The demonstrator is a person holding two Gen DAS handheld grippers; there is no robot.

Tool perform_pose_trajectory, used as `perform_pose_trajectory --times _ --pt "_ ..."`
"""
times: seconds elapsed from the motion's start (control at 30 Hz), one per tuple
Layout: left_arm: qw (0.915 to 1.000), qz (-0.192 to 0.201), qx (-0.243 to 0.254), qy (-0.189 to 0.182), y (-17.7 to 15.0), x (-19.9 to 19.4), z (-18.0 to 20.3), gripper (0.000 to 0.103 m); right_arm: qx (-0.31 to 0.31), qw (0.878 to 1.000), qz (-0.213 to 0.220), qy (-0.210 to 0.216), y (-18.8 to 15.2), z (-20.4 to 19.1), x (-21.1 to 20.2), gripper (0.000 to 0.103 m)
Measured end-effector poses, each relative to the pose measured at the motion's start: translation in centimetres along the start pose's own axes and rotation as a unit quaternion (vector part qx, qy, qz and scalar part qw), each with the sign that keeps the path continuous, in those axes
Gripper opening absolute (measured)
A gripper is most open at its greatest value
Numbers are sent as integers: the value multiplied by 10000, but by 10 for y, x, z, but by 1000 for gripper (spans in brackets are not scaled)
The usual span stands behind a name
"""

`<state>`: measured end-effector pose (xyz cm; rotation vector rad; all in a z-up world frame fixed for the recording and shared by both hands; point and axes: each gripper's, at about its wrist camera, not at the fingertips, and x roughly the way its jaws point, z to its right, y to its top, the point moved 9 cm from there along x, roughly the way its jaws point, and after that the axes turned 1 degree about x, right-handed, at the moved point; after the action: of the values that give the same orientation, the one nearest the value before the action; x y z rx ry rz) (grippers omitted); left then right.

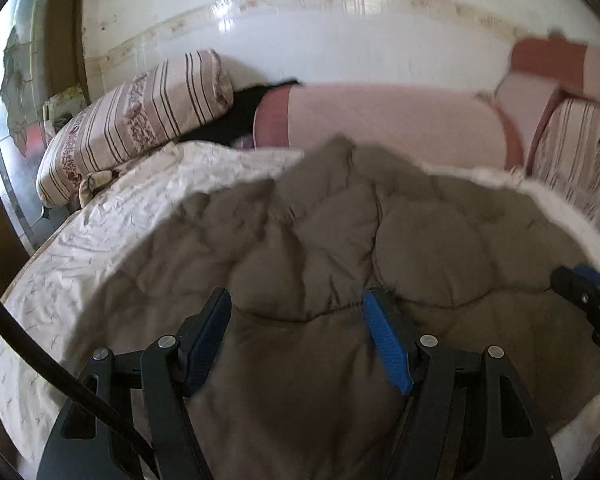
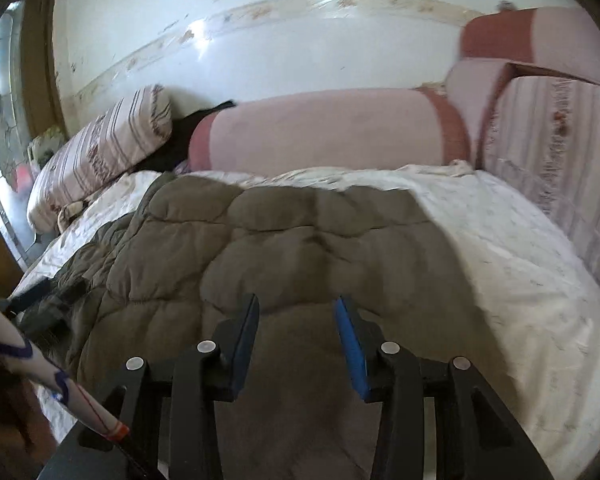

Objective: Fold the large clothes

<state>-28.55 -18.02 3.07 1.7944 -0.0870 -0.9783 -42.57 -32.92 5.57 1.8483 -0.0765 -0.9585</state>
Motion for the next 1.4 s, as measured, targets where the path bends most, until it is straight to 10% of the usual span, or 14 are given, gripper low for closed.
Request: perform_pose_trajectory --times 0.37,1.4 --pt "9997 -169 173 7 -15 32 8 70 -300 9956 -776 -440 -26 -9 68 45" --pt "9999 -33 102 -9 -23 1 0 71 607 9951 -479 -614 -35 40 -13 56"
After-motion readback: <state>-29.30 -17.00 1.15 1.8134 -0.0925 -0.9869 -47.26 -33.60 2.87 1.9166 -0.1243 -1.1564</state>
